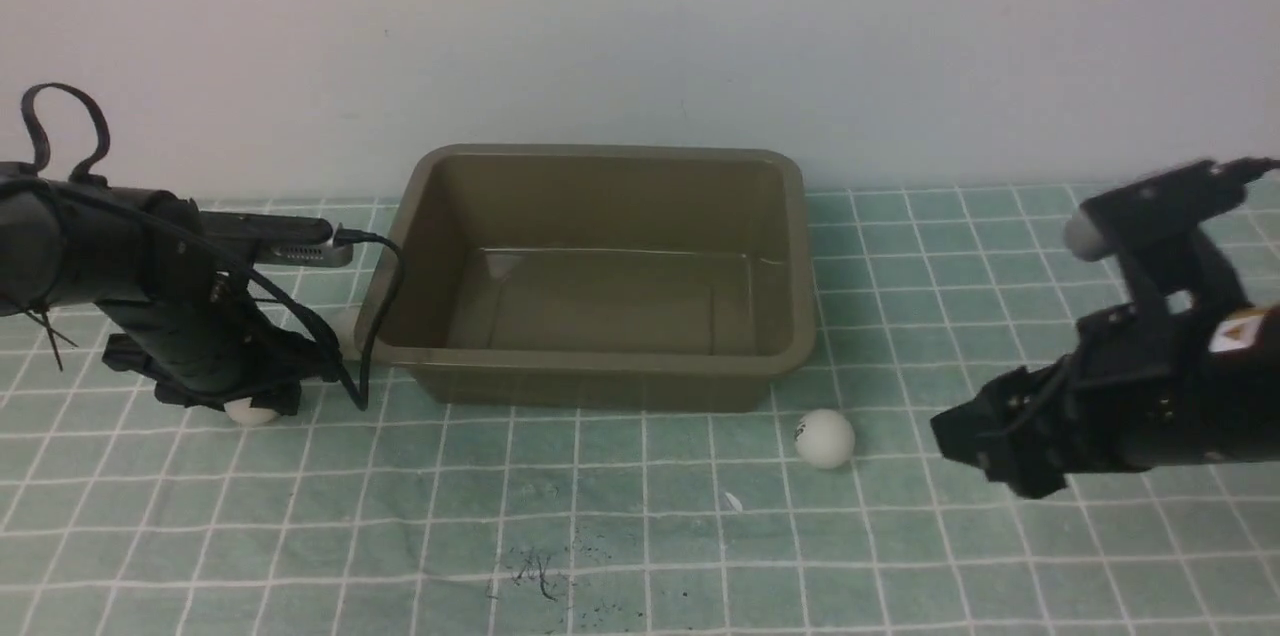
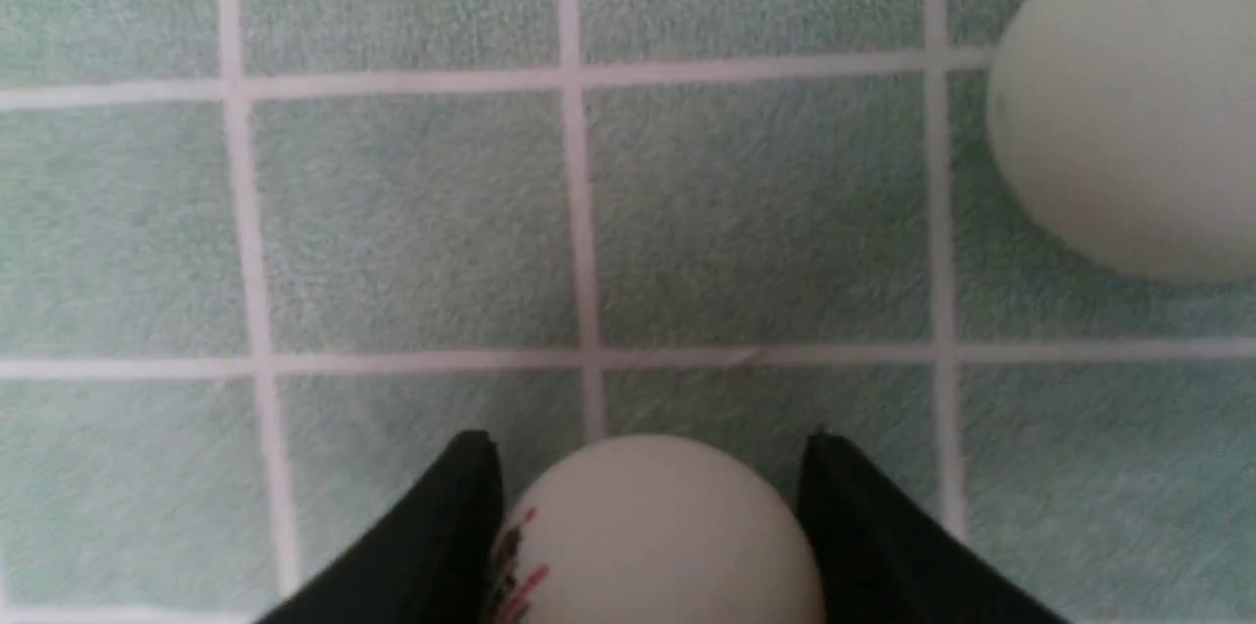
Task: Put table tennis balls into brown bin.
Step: 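Reach for and grasp a ping pong ball on the table beside the basket, then drop the ball into the bin, then reach for and grasp a ping pong ball on the table, then release the ping pong ball into the bin and lift the gripper away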
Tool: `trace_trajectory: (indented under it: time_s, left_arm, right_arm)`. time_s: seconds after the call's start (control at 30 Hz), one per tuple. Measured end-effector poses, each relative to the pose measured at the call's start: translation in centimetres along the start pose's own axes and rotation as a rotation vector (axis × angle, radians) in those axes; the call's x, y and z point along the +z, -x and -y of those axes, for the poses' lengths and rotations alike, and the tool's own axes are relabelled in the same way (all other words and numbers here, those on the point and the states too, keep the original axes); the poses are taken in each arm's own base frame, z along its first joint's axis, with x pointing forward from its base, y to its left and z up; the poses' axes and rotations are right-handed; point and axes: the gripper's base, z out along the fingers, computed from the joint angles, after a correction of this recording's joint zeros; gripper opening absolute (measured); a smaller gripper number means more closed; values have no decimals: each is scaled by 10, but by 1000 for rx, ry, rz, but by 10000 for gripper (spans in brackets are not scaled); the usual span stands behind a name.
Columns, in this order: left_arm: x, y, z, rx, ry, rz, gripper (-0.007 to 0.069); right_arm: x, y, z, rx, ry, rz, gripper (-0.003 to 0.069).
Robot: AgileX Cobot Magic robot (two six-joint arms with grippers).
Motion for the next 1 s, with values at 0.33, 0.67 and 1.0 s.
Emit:
trace_trajectory:
  time_s: [0.33,0.67,1.0]
  left_arm:
    - [-114,33,32,74,-84,217,345]
    - [-80,30,114,233,-256,221,491]
    - [-117,51,35,28,-143,255,138]
  right_arm:
    - [103,21,-12,-85,-12,-77,514]
    - [158,11,-1,-63,-43,-157,432]
    - [83,37,-13,-5,7,-126,360]
